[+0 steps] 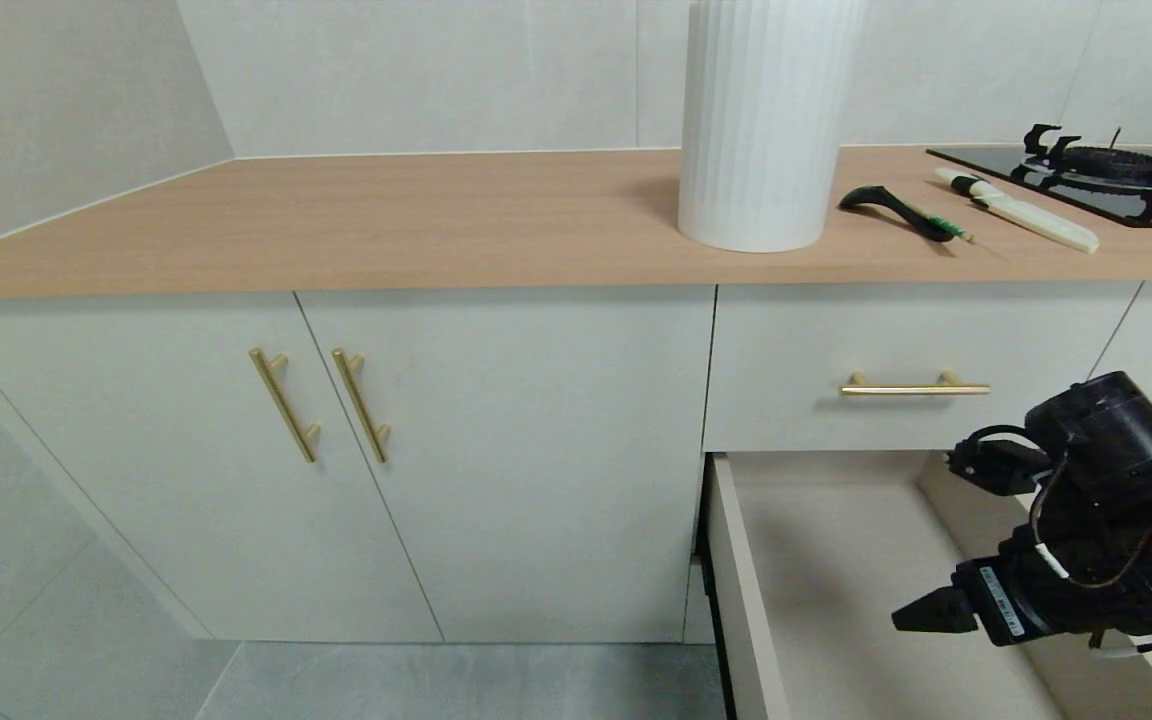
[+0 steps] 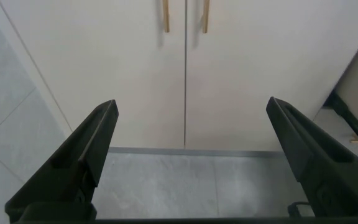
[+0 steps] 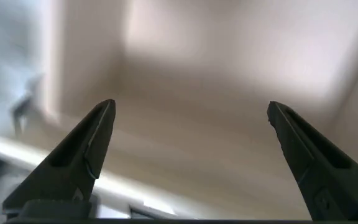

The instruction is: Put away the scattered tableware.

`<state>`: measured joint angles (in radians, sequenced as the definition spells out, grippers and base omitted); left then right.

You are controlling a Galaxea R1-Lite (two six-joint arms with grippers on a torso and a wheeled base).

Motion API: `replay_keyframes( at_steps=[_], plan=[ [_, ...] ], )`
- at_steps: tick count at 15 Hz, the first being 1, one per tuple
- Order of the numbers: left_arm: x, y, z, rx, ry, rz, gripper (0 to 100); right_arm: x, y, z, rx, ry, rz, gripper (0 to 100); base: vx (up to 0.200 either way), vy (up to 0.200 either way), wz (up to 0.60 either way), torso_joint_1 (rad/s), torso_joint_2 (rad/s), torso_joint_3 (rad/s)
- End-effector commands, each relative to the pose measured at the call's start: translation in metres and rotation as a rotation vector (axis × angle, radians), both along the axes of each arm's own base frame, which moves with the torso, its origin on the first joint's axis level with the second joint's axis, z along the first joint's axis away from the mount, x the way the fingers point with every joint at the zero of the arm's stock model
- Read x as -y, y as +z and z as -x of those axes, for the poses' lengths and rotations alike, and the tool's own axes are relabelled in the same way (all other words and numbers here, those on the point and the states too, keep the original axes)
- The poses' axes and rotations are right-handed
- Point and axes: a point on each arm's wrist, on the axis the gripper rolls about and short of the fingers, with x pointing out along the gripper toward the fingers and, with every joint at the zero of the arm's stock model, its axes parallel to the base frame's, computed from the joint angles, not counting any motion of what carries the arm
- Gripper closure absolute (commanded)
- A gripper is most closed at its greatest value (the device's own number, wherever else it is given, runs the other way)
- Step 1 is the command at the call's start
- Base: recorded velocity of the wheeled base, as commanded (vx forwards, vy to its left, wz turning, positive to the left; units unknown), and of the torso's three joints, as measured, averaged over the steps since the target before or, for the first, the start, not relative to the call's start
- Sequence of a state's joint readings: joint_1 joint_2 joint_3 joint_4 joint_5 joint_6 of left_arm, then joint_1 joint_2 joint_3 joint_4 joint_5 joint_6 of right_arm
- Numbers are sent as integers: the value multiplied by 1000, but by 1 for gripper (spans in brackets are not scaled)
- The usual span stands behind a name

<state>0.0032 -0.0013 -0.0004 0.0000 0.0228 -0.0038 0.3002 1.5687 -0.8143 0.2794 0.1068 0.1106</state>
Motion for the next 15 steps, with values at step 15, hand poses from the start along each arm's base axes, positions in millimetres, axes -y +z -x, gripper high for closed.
replay_keyframes(
  at_steps=[15],
  plan=[
    [0, 0, 0, -2, 0, 1, 0, 16, 71, 48, 375, -58, -88, 0, 0, 0, 0, 2, -21, -16]
  ],
)
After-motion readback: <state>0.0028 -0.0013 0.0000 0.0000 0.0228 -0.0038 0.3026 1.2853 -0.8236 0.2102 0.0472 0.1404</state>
